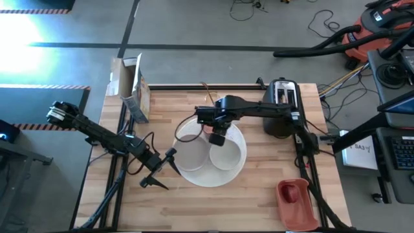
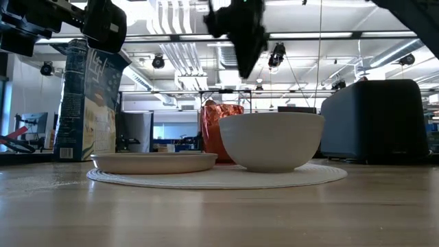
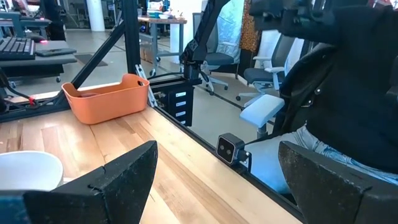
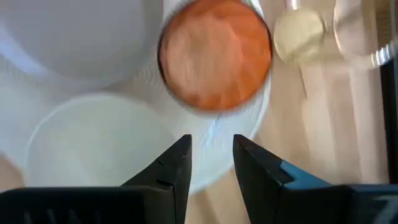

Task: Arrange a breakfast setting
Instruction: Pour the cereal from the cereal box into the white bowl

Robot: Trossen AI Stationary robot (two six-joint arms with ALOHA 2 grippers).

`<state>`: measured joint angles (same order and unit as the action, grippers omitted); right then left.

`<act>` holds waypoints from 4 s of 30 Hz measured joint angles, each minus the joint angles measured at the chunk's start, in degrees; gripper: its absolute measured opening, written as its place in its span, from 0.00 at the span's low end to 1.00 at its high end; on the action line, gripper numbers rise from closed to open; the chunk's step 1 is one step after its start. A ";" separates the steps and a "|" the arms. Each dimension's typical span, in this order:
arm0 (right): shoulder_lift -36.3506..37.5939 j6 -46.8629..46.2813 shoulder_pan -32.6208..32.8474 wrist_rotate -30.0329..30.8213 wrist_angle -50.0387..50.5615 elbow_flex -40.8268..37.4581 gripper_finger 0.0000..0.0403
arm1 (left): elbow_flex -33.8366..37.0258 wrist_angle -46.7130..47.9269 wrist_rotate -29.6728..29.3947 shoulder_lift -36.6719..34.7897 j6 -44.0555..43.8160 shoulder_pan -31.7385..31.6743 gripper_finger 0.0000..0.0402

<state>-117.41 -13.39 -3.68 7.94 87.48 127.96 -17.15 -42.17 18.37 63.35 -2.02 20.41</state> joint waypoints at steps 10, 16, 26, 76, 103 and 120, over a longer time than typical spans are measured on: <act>8.83 -20.12 7.89 -0.80 2.50 -5.47 0.27 | 0.00 0.21 0.00 0.07 0.00 0.01 0.79; 13.39 -33.15 14.51 -1.32 2.47 -13.50 0.27 | 0.00 0.28 0.00 0.11 0.00 0.01 0.79; 20.61 -57.38 24.21 -14.48 2.63 -33.67 0.27 | 0.00 -0.30 0.00 0.11 2.96 -0.07 0.79; 23.63 -82.73 38.16 -10.16 2.45 -40.47 0.52 | -0.02 -3.31 5.14 -0.62 -4.98 -1.93 0.79; 26.95 -68.21 37.25 16.95 2.17 -40.96 0.52 | 0.00 -3.43 6.71 1.81 -11.85 -5.23 0.79; 74.17 -36.30 36.13 34.02 -60.27 -91.52 0.52 | 0.02 -8.62 6.20 2.05 -8.17 -5.65 0.79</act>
<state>-43.23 -49.69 32.45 41.95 27.21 36.44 -17.12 -50.78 24.57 65.41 -10.20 14.76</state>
